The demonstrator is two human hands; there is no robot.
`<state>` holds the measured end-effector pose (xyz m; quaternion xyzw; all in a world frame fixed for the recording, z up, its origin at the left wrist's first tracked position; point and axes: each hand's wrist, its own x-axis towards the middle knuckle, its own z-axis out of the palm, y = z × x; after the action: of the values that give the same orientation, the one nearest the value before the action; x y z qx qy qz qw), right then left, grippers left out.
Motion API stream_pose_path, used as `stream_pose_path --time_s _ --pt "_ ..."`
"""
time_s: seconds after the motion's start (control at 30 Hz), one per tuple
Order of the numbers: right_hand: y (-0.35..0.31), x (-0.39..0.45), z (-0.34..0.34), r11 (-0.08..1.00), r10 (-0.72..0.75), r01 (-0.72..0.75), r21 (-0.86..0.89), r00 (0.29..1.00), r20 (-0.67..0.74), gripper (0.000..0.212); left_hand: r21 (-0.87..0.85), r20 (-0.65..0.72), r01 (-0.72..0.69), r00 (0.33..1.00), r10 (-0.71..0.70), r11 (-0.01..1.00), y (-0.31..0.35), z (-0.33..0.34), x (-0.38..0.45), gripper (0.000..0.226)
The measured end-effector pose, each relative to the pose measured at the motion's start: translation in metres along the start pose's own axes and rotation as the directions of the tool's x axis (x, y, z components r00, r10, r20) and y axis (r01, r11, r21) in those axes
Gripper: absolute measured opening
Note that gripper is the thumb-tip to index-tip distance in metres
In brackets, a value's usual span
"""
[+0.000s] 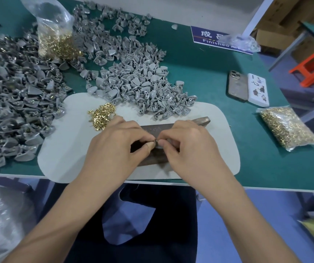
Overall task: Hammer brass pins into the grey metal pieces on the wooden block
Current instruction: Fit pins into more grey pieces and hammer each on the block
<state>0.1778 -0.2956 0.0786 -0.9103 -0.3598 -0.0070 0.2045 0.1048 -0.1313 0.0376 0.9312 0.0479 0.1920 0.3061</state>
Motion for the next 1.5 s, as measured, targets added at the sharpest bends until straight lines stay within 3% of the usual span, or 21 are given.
stream_pose_path --time_s 0.1,0.23,0.33,0.4,0.43,0.5,0.53,0.6,0.67,0.77,0.9,1.0,1.1,1.23,1.4,1.5 --pt "0.005 -0.003 0.006 0.992 0.038 -0.034 0.122 0.999 -0.028 0.011 0.019 -0.002 -0.007 1.000 0.007 1.000 0.000 0.000 0.000 0.007" --pt "0.008 -0.001 0.010 0.997 0.025 -0.023 0.076 0.999 -0.028 0.011 0.018 0.005 -0.016 1.000 0.016 1.000 0.000 0.000 0.000 0.005" --pt "0.013 -0.006 0.012 0.964 0.064 -0.047 0.262 0.996 -0.057 0.008 0.028 0.000 -0.004 1.000 0.004 1.000 0.000 0.001 0.000 0.004" --pt "0.024 -0.017 0.012 0.928 0.160 -0.087 0.362 0.971 -0.177 0.008 0.023 -0.019 0.014 1.000 -0.014 1.000 0.002 0.003 -0.001 0.003" --pt "0.033 -0.023 0.013 0.929 0.245 -0.154 0.337 0.937 -0.247 0.012 0.017 -0.029 0.022 0.999 -0.022 1.000 0.003 0.004 -0.001 0.004" --pt "0.053 -0.034 0.014 0.904 0.426 -0.418 0.093 0.856 -0.292 0.030 0.020 -0.043 0.024 0.999 -0.024 0.999 0.003 0.005 -0.001 0.006" --pt "0.061 -0.039 0.016 0.849 0.497 -0.525 -0.054 0.829 -0.256 0.037 0.027 -0.044 0.021 0.999 -0.020 0.999 0.003 0.005 -0.001 0.006" --pt "0.069 -0.046 0.018 0.791 0.569 -0.586 -0.175 0.810 -0.142 0.039 0.033 -0.037 0.015 0.999 -0.014 0.999 0.003 0.004 -0.001 0.006" --pt "0.071 -0.046 0.014 0.796 0.572 -0.578 -0.180 0.815 -0.090 0.030 0.039 -0.033 0.015 0.999 -0.014 0.999 0.003 0.004 -0.001 0.006" --pt "0.071 -0.048 0.001 0.816 0.541 -0.553 -0.167 0.833 -0.117 0.024 0.048 -0.029 0.013 1.000 -0.012 0.999 0.002 0.003 -0.002 0.006" --pt "0.060 -0.056 -0.020 0.868 0.433 -0.388 0.311 0.897 -0.091 0.025 0.055 -0.021 -0.005 1.000 0.006 0.998 0.002 0.001 -0.001 0.006" --pt "0.045 -0.062 -0.020 0.862 0.276 -0.248 0.442 0.961 0.001 0.015 0.096 -0.027 -0.018 0.999 0.021 0.995 0.002 0.001 0.000 0.005" --pt "0.033 -0.069 -0.011 0.876 0.212 -0.191 0.442 0.977 0.003 0.025 0.121 -0.037 -0.025 0.999 0.030 0.992 0.000 0.002 0.001 0.006" --pt "0.029 -0.069 -0.013 0.918 0.233 -0.228 0.324 0.972 0.022 0.022 0.112 -0.038 -0.028 0.999 0.032 0.993 0.000 0.002 0.001 0.005" --pt "0.024 -0.076 -0.030 0.956 0.258 -0.223 0.192 0.947 -0.188 0.027 0.122 -0.032 -0.032 0.999 0.036 0.992 0.002 0.003 0.003 0.007" --pt "0.014 -0.075 -0.024 0.966 0.238 -0.212 0.150 0.953 -0.188 0.032 0.134 -0.031 -0.034 0.999 0.038 0.990 0.002 0.003 0.002 0.007"
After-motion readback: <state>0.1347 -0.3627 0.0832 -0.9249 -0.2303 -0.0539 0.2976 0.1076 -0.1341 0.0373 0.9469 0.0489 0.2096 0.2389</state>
